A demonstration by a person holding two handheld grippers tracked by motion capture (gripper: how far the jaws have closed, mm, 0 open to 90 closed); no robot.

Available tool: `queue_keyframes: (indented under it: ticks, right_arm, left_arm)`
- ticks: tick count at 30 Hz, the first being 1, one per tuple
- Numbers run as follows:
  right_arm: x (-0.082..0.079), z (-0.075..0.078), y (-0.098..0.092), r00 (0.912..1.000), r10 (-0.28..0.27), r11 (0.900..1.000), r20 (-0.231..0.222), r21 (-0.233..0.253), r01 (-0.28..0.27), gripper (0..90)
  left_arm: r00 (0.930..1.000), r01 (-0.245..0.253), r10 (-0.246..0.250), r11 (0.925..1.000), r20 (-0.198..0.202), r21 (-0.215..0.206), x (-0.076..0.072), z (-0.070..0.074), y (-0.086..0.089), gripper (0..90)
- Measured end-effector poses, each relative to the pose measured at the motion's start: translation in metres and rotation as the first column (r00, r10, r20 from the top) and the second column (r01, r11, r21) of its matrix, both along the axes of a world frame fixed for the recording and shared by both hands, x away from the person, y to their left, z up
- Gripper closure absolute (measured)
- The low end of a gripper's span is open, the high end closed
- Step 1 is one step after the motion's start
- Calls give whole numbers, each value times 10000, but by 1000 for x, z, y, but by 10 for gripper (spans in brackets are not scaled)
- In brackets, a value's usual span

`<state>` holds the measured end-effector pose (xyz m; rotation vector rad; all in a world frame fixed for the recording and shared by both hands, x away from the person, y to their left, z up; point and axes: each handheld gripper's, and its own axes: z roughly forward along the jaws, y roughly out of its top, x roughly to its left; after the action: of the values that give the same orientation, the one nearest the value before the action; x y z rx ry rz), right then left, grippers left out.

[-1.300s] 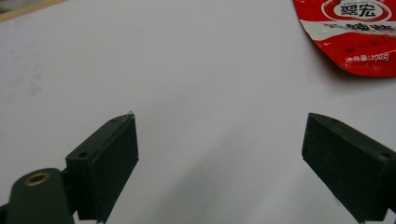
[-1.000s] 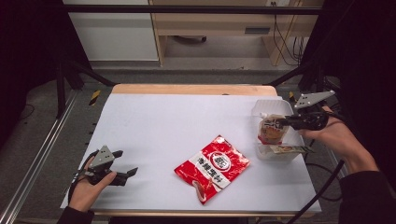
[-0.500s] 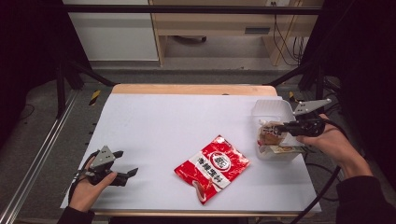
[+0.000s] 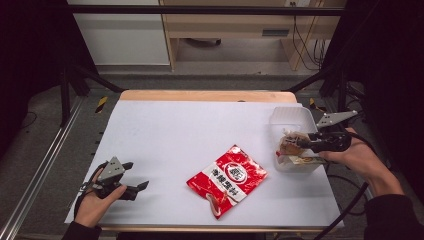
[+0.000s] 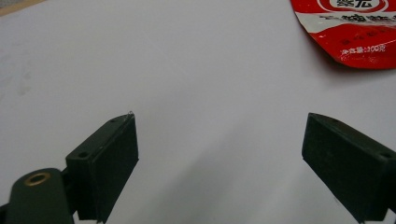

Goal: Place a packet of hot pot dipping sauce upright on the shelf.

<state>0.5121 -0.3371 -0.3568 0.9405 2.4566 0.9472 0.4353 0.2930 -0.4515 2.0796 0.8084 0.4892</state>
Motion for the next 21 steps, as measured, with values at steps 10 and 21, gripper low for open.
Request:
queue_keyframes:
  ticks: [10, 21]
  right_arm:
    - [-15, 33, 13, 9863, -888, 9960, 1390, 228, 865, 220]
    - [-58, 63, 62, 9580, -721, 9973, 2775, 42, 739, 162]
  left_arm:
    - [10000, -1, 1, 10000, -7, 35, 0, 0, -1, 105]
    - [10000, 49, -49, 9999, 1, 118, 0, -1, -2, 105]
